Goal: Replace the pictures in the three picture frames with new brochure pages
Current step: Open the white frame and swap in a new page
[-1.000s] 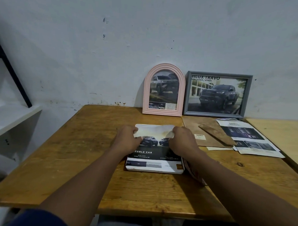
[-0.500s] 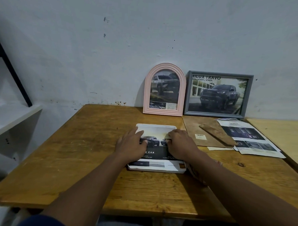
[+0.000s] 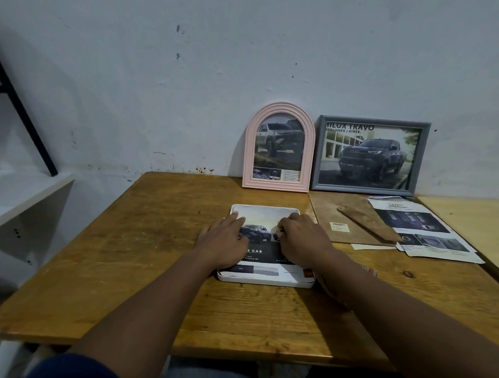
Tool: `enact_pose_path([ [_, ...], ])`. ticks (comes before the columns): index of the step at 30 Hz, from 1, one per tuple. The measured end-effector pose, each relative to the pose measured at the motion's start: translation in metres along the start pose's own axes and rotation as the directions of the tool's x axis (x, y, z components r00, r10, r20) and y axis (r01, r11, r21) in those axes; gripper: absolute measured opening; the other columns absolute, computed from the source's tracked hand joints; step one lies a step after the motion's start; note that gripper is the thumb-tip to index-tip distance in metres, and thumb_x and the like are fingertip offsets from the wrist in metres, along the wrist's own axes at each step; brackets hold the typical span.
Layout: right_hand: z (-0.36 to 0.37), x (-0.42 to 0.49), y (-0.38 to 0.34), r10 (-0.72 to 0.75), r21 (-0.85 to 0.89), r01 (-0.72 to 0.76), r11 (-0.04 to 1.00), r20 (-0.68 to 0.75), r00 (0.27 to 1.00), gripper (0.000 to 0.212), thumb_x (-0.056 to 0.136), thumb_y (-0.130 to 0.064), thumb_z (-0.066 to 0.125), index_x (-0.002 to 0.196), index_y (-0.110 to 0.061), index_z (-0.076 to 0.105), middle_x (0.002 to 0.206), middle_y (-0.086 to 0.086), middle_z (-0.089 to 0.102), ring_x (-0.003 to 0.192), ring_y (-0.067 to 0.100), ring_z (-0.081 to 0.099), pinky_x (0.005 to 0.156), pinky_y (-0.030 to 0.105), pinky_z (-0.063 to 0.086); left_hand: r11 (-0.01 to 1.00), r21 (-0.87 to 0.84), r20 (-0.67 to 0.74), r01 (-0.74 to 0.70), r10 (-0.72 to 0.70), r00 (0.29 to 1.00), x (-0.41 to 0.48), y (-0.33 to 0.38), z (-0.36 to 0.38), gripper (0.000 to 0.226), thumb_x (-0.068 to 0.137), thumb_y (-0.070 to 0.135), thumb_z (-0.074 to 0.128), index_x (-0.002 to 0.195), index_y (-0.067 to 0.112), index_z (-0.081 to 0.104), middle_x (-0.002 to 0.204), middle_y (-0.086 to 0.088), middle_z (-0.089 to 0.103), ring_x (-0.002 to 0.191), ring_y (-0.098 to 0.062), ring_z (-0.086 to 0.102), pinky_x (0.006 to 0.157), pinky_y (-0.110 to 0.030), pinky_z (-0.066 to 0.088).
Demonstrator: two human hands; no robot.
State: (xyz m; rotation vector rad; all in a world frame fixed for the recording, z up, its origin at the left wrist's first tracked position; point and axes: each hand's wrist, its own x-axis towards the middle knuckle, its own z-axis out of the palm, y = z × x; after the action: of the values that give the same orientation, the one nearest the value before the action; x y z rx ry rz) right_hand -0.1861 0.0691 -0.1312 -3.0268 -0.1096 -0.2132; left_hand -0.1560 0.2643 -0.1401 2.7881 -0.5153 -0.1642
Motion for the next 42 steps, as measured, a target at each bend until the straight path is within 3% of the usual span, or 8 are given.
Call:
enact_pose_path([
  [7, 0.004, -0.007, 0.011, 0.004, 0.217, 0.016, 0.976, -0.094, 0.996, 0.042, 0.099, -0.026, 0.05, 0.14, -0.017, 0.049, 0.147, 0.003, 0.044, 0.131, 0.023, 0.041, 0.105, 0.038, 0.042, 0.996, -0.083, -0.003, -0.03, 0.03, 1.0, -0.006, -0.002, 0.002, 0.06, 0.107, 0.034, 0.024, 0.161, 0.034, -0.002, 0.168, 0.006, -0.015, 0.155, -0.018, -0.001, 0.122, -0.05, 0.0],
  [10, 0.003, -0.012, 0.013, -0.007, 0.192, 0.037, 0.981, -0.154, 0.988, 0.043, 0.101, -0.027, 0.048, 0.143, -0.019, 0.045, 0.149, 0.002, 0.042, 0.133, 0.022, 0.038, 0.106, 0.039, 0.04, 0.993, -0.115, -0.028, -0.03, 0.027, 0.999, -0.008, -0.002, 0.003, 0.059, 0.107, 0.035, 0.025, 0.162, 0.034, 0.004, 0.169, 0.007, -0.01, 0.155, -0.016, 0.003, 0.122, -0.05, 0.002],
  [19, -0.005, -0.032, 0.036, 0.038, 0.289, -0.011, 0.957, -0.087, 0.995, 0.041, 0.106, -0.03, 0.036, 0.144, -0.017, 0.04, 0.144, 0.01, 0.043, 0.131, 0.027, 0.04, 0.106, 0.043, 0.04, 0.998, -0.062, -0.079, 0.009, -0.014, 0.997, 0.005, 0.006, 0.006, 0.056, 0.107, 0.035, 0.027, 0.161, 0.031, 0.013, 0.17, 0.006, 0.004, 0.155, -0.018, 0.009, 0.121, -0.048, 0.006],
  [23, -0.023, -0.028, 0.063, 0.201, 0.351, -0.126, 0.928, -0.187, 0.962, 0.042, 0.101, -0.029, 0.047, 0.141, -0.014, 0.045, 0.14, 0.01, 0.048, 0.13, 0.027, 0.045, 0.106, 0.043, 0.041, 0.992, -0.114, -0.088, 0.053, -0.063, 0.994, 0.018, 0.012, 0.0, 0.055, 0.107, 0.037, 0.027, 0.161, 0.033, 0.015, 0.17, 0.003, 0.004, 0.155, -0.023, 0.008, 0.121, -0.053, 0.005],
  [26, -0.038, -0.012, 0.1, 0.437, 0.389, -0.342, 0.855, -0.188, 0.88, 0.047, 0.095, -0.034, 0.058, 0.136, -0.012, 0.049, 0.137, 0.014, 0.053, 0.125, 0.031, 0.05, 0.103, 0.046, 0.044, 0.995, -0.079, -0.087, 0.054, -0.061, 0.994, 0.029, 0.022, 0.001, 0.057, 0.107, 0.04, 0.029, 0.161, 0.033, 0.015, 0.17, 0.001, 0.004, 0.155, -0.026, 0.006, 0.122, -0.053, 0.008],
  [32, -0.042, -0.002, 0.151, 0.657, 0.175, -0.653, 0.737, 0.042, 0.753, 0.068, 0.082, -0.062, 0.058, 0.122, -0.006, 0.059, 0.122, 0.017, 0.063, 0.11, 0.036, 0.059, 0.091, 0.047, 0.052, 0.997, -0.003, -0.105, 0.074, -0.074, 0.992, 0.038, 0.036, 0.012, 0.059, 0.106, 0.046, 0.028, 0.161, 0.033, 0.011, 0.17, -0.002, -0.001, 0.156, -0.029, -0.001, 0.122, -0.053, 0.007],
  [39, -0.029, -0.006, 0.149, 0.681, -0.022, -0.681, 0.732, 0.035, 0.731, 0.063, 0.089, -0.052, 0.059, 0.136, -0.012, 0.05, 0.147, 0.02, 0.044, 0.136, 0.042, 0.038, 0.11, 0.055, 0.031, 0.993, -0.045, -0.126, 0.107, -0.112, 0.986, 0.042, 0.035, 0.014, 0.06, 0.106, 0.047, 0.03, 0.161, 0.031, 0.012, 0.17, -0.003, 0.002, 0.156, -0.028, -0.001, 0.123, -0.052, 0.009],
  [42, -0.028, -0.009, 0.146, 0.661, -0.019, -0.661, 0.751, 0.036, 0.75, 0.064, 0.091, -0.051, 0.054, 0.138, -0.008, 0.047, 0.148, 0.024, 0.04, 0.136, 0.043, 0.036, 0.11, 0.054, 0.031, 0.991, -0.068, -0.144, 0.118, -0.127, 0.981, 0.044, 0.034, 0.014, 0.06, 0.106, 0.047, 0.032, 0.161, 0.03, 0.014, 0.17, -0.003, 0.005, 0.156, -0.028, 0.002, 0.122, -0.053, 0.012],
])
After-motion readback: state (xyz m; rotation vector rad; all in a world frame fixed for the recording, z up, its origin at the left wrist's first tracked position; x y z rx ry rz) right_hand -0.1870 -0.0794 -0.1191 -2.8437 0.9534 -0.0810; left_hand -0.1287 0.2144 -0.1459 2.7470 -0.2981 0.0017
